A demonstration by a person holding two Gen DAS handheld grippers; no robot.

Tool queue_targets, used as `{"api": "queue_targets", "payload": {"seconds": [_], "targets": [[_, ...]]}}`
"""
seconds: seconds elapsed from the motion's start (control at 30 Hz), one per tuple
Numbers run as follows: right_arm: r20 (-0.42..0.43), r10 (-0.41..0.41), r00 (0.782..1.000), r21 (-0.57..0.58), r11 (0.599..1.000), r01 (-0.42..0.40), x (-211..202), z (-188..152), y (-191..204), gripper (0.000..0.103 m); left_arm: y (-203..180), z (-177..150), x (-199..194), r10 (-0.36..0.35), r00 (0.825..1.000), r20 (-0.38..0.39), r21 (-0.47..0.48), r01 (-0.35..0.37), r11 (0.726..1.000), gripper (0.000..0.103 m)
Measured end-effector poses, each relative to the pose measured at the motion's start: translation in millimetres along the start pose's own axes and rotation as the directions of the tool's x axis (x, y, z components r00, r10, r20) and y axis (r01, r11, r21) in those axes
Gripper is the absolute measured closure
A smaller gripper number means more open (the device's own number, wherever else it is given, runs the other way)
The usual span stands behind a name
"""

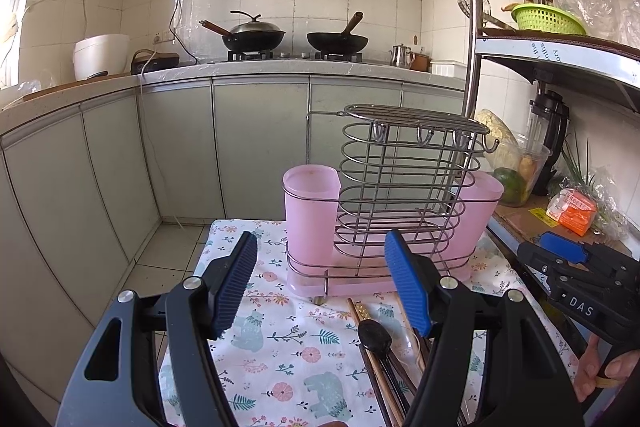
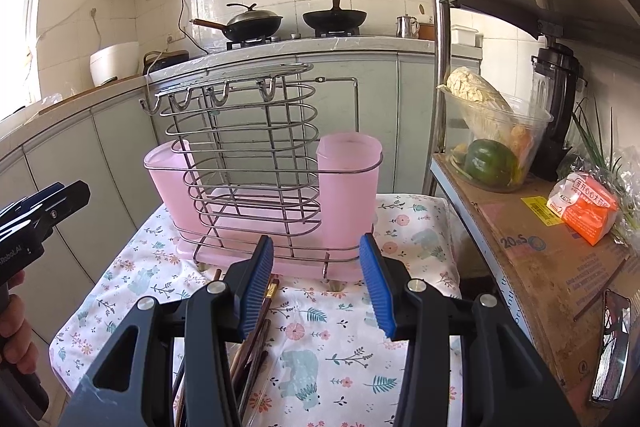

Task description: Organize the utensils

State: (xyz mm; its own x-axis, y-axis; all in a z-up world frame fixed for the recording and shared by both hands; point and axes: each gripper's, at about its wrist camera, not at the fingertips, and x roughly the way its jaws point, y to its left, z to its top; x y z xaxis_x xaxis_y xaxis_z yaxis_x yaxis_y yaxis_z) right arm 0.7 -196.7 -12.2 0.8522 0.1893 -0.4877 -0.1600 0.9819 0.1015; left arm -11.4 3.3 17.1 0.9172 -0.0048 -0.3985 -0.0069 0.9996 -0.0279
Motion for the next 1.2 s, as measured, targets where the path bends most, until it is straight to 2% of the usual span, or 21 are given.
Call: {"api": "queue_targets", "payload": {"seconds": [0.47,0.67,0.77,0.87,1.03,1.2], "targets": [[-0.048,-0.011,0.999,-0.015,1.0,0.011,3.3,-5.9,-0.2,0.059,1.6,-2.8,3.1,0.011,0.999,-0.036,0.01,-0.011,1.0,0.036],[-0.092,-0.031,0.995,-0.01,0.999,0.03,7.9,-11.9,-2.0,0.059,2.7,-7.9,12.2,0.023,0.996,-0.089,0.019,-0.021,1.0,0.036],[-0.083,-0.046,0.995,-0.01,0.999,0.045,5.9,-16.4,-0.6,0.059,5.3,-11.3,14.3,0.021,0.994,-0.112,0.021,-0.019,1.0,0.036],[-0.105,-0.035,0.994,-0.013,0.999,0.033,7.9,-18.8,1.1,0.059,6.8,-13.2,15.2,0.017,0.992,-0.129,0.02,-0.015,1.0,0.036],[-0.146,-0.03,0.989,0.0,1.0,0.03,12.2,-23.5,-3.0,0.059,5.6,-18.4,19.6,-0.003,0.986,-0.167,0.016,0.006,1.0,0.036],[-0.197,-0.012,0.98,0.036,0.999,0.02,18.3,-34.9,-9.3,0.059,6.5,-28.2,29.7,-0.035,0.97,-0.241,-0.008,0.034,0.999,0.036]]}}
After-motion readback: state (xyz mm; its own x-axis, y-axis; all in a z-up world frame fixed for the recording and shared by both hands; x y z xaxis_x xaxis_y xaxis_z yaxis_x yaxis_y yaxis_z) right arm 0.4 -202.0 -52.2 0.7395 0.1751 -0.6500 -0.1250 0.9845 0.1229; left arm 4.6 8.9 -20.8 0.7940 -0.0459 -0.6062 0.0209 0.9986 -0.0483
